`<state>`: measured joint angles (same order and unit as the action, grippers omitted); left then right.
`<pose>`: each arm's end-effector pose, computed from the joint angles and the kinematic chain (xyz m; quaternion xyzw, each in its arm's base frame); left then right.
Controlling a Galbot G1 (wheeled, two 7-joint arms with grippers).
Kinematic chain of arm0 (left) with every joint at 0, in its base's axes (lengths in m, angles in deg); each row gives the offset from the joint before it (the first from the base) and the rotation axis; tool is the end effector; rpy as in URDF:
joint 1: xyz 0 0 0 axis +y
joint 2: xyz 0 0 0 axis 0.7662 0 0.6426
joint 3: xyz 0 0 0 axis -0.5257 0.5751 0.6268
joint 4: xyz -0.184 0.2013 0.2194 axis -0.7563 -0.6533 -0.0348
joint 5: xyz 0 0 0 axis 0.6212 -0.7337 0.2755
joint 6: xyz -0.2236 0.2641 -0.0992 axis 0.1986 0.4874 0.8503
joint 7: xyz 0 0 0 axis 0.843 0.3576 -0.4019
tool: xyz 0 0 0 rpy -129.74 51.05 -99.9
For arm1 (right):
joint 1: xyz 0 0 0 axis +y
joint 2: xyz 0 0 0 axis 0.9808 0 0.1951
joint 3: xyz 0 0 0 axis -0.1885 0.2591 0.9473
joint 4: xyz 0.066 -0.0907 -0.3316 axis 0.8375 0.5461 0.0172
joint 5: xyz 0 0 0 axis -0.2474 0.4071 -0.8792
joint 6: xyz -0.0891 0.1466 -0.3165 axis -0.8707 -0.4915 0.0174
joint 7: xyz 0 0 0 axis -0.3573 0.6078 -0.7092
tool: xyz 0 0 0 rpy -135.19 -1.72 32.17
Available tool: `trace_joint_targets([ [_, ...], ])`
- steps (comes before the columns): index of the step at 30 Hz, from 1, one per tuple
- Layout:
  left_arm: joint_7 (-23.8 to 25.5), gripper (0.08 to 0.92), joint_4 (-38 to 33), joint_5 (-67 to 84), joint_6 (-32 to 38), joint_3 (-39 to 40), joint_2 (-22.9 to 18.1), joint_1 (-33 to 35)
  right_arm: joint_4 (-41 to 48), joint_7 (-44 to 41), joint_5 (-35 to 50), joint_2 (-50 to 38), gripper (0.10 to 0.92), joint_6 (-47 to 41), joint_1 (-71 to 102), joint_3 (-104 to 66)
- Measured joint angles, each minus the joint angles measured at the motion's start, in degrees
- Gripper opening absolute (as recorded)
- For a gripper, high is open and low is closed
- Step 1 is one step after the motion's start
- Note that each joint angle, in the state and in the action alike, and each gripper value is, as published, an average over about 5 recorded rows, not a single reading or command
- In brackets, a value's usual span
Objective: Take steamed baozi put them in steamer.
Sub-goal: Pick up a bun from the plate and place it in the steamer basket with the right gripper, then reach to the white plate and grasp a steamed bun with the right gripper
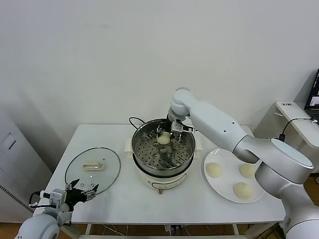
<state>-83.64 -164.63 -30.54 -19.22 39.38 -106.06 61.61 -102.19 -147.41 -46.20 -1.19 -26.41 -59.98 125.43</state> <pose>0.2459 0.1322 -0.2981 -0.0784 -0.9495 -0.0914 0.2898 0.6116 0.1109 -0.1004 -0.6070 0.1145 -0.7837 0.0648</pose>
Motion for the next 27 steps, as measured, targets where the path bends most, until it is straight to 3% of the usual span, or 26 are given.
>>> trace_joint_targets([
  [5,0.0,0.823,-0.2,0.3,0.0,-0.3,0.0,0.2,-0.8,-0.9,5.1,-1.9,0.817,0.0,-2.9,1.9],
  [19,-0.1,0.823,-1.8,0.6,0.0,-1.5,-0.3,1.4,-3.8,-6.7,34.8,-14.9,0.823,-0.4,-19.6,19.7],
  [27,-0.2,0.823,-2.2,0.7,0.1,-2.2,-0.6,1.9,-7.6,-7.8,49.9,-23.5,0.823,-13.0,-24.2,30.5],
])
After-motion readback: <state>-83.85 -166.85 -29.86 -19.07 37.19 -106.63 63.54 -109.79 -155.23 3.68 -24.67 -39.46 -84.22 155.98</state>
